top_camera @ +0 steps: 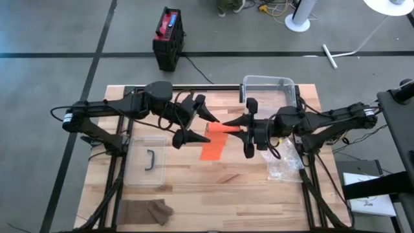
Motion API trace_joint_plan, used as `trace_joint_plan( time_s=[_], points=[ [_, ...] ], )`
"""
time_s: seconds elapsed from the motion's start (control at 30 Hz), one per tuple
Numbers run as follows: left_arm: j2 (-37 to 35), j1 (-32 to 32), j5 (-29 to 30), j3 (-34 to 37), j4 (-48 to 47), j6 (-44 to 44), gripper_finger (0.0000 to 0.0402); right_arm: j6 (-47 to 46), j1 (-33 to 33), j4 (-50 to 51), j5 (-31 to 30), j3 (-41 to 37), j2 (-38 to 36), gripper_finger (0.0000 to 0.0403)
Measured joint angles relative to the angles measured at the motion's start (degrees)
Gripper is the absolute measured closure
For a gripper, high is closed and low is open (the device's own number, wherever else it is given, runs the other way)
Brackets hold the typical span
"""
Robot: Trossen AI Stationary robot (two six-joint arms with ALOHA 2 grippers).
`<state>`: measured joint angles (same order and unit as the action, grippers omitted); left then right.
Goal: Roll bandage
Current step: Roll the orange bandage
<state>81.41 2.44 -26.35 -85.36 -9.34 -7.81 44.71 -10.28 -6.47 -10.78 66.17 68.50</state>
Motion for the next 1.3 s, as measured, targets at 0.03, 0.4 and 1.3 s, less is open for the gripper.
trace_joint_plan(
  time_s=[0.03, 0.4, 1.3],
  points=[
    [0.0, 0.0, 0.0, 0.0, 0.2, -0.8, 0.0044, 1.5, 0.0, -0.4, -0.4, 0.0, 0.2, 0.0328],
    [0.1, 0.3, 0.2, 0.0, -0.2, -3.7, 0.0053, 19.7, 0.0, -0.5, 0.1, 0.0, 0.3, 0.0328],
    [-3.1, 1.4, 6.9, 0.0, -8.9, 2.1, 0.0051, 53.2, 0.3, -1.3, -1.4, 0.2, 2.5, 0.0328]
  ],
)
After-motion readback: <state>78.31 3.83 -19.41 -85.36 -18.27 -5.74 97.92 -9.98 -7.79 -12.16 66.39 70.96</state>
